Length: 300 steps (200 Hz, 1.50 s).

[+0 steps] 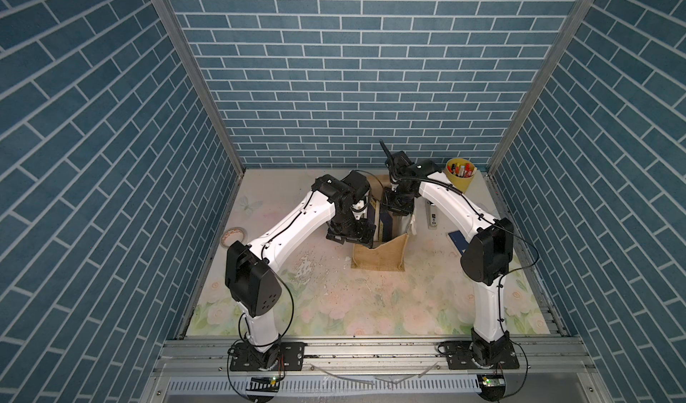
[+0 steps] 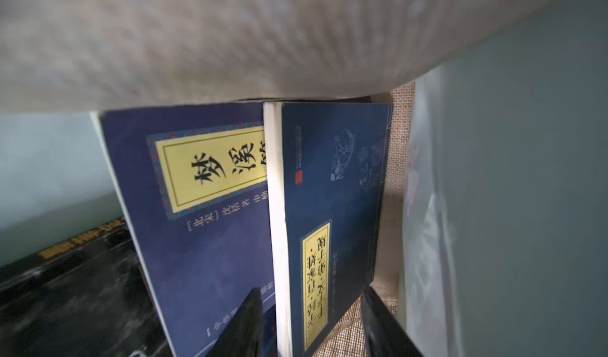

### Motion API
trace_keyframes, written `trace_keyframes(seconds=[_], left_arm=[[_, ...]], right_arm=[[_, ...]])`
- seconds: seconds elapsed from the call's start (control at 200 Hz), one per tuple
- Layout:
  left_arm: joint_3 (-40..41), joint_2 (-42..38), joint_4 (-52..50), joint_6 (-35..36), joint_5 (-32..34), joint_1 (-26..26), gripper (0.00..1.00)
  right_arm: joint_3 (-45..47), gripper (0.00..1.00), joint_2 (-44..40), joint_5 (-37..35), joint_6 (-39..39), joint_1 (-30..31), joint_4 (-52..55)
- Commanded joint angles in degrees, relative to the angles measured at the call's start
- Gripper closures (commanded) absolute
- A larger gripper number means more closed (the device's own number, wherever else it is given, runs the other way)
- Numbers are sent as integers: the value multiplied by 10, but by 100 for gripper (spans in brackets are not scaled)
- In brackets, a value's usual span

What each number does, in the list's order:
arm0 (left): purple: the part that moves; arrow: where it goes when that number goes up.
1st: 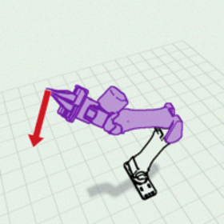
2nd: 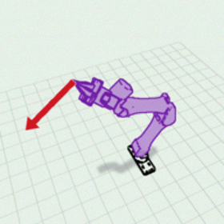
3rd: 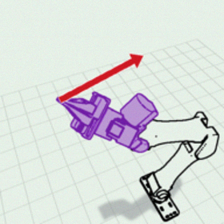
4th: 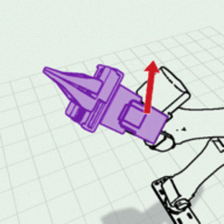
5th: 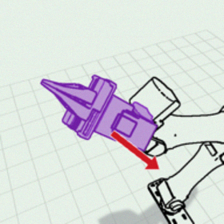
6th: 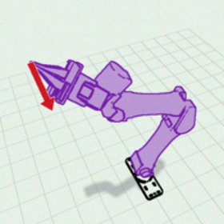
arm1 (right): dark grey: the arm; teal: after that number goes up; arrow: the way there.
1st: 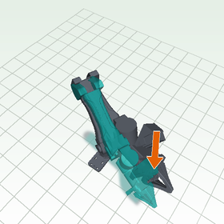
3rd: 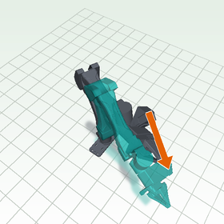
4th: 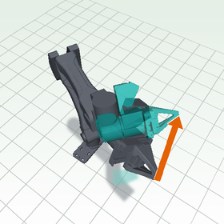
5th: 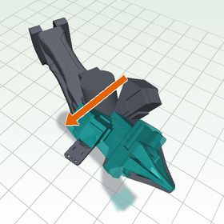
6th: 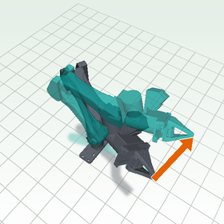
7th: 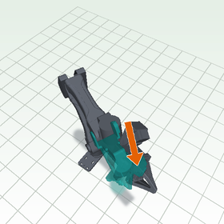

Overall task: Take out the books from the canvas bag
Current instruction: Pick up the book from the canvas bag.

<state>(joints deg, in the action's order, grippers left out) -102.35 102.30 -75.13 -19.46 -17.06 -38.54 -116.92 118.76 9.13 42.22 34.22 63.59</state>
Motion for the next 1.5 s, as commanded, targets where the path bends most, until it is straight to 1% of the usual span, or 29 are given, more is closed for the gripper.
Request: trace_keyframes(seconds=[0.0,0.19,0.415,0.55,0.735,0.855,0.98,1.09,1.175,1.275,1.435,1.495], left_arm=[[14,-15,-24,19,14,-5,6],[22,-15,-9,17,11,-5,6],[30,-17,-3,20,8,-5,7],[34,-17,1,21,6,-5,7],[36,-17,4,23,3,-5,7],[36,-15,3,28,6,-4,7],[33,-13,-1,34,11,-4,7],[32,-11,-1,34,11,-4,7],[32,-13,-1,35,12,-5,7],[31,-13,-1,37,15,-5,7],[31,-13,-4,41,20,-4,7],[32,-15,-4,41,22,-5,7]], right_arm=[[17,51,9,6,28,2,-25],[35,51,16,8,39,4,-49],[30,51,31,8,42,5,-66],[32,51,40,-10,41,8,-61],[41,52,43,-54,39,9,-46],[55,52,42,-63,36,10,-56],[63,54,43,-71,26,11,-68],[64,63,46,-69,22,12,-76],[64,77,47,-65,18,14,-82],[70,86,42,-68,13,16,-91],[72,96,38,-76,12,16,-84],[75,98,39,-76,12,16,-82]])
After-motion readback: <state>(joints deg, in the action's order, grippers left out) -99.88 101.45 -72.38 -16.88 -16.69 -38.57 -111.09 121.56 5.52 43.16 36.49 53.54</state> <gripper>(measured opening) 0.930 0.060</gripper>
